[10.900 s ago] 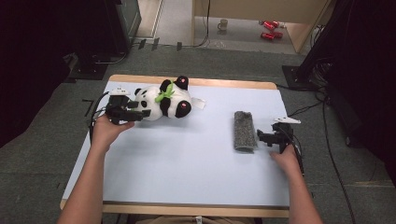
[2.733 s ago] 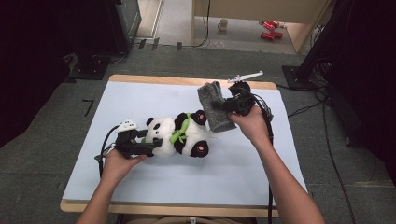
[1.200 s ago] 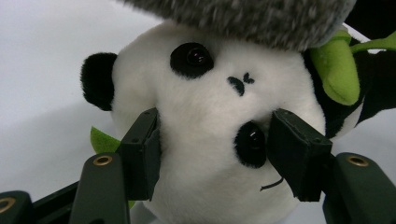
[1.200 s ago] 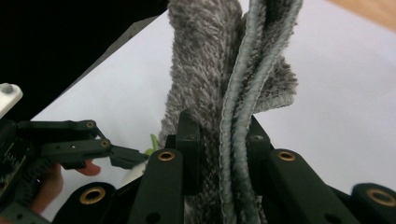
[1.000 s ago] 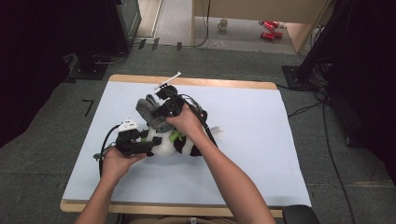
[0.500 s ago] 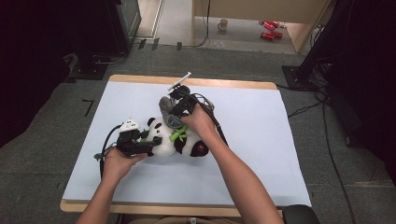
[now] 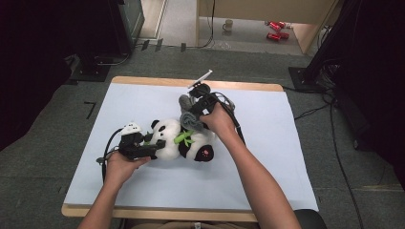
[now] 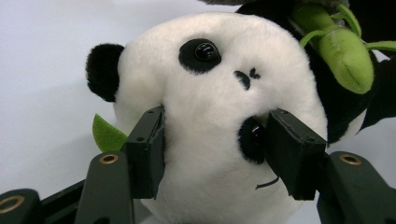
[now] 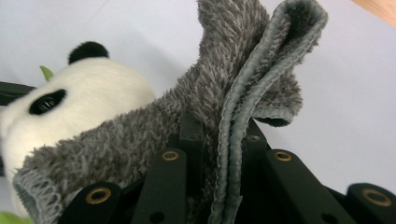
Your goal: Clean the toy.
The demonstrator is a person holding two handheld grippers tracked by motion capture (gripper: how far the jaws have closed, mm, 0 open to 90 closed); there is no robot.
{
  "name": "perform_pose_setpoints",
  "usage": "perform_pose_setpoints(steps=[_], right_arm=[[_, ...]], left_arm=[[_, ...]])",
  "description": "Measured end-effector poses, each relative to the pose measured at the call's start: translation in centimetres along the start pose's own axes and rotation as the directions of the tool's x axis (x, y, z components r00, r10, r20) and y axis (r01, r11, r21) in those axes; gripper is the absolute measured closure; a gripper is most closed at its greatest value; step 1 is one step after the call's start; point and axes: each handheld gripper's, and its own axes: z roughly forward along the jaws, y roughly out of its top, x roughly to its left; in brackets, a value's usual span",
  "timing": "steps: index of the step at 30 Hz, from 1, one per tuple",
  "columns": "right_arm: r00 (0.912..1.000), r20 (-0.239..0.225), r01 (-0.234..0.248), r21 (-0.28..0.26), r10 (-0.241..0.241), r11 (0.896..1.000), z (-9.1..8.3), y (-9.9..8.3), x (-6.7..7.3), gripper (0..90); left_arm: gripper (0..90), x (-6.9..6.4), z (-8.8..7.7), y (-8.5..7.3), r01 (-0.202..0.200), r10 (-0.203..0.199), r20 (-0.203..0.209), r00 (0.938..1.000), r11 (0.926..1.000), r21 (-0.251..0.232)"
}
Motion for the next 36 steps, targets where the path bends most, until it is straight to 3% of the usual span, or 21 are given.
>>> perform_pose_setpoints(steps=[3, 10, 14, 19, 23, 28, 33, 36], right_arm=[[0.9978, -0.032, -0.059, -0.012, 0.059, 0.998, -0.6, -1.1, -1.6, 77.9], [0.9906, -0.084, -0.111, -0.025, 0.108, 0.994, -1.7, -2.5, -3.4, 77.7], [0.9974, -0.018, -0.07, -0.036, 0.069, 0.997, -2.8, -2.3, -3.3, 77.8], [0.9921, -0.048, -0.119, -0.081, 0.116, 0.99, -4.1, -1.8, -3.8, 78.0], [0.9952, -0.058, -0.086, -0.13, 0.079, 0.988, -5.0, -0.5, -2.8, 77.8], [0.9955, -0.091, -0.041, -0.152, 0.027, 0.988, -5.4, 1.6, -0.5, 77.8], [0.9888, -0.149, -0.03, -0.157, 0.006, 0.987, -4.5, 3.4, 1.5, 77.8], [0.9846, -0.175, -0.018, -0.141, -0.007, 0.99, -3.0, 4.3, 2.8, 77.8]], left_arm=[[41.8, 0.0, 0.0, 0.0, 0.001, -0.001, 0.001, 1.0, 1.0, -0.002], [41.4, -0.3, -0.1, -0.2, -0.024, 0.024, -0.004, 0.9997, 0.9996, -0.012], [41.3, -0.3, -0.1, -0.2, -0.015, 0.014, -0.008, 0.9999, 0.9998, -0.012], [41.0, -0.1, -0.1, -0.1, -0.003, 0.003, -0.005, 1.0, 0.9999, -0.014], [40.6, -0.1, -0.2, -0.1, -0.002, 0.002, -0.006, 1.0, 0.9999, -0.011], [40.1, -0.1, -0.2, -0.1, -0.002, 0.002, -0.006, 1.0, 0.9999, -0.012], [39.9, -0.1, -0.2, 0.0, -0.004, 0.004, -0.005, 1.0, 1.0, -0.009], [39.9, -0.1, -0.1, 0.0, 0.002, -0.002, -0.003, 1.0, 0.9999, -0.01]])
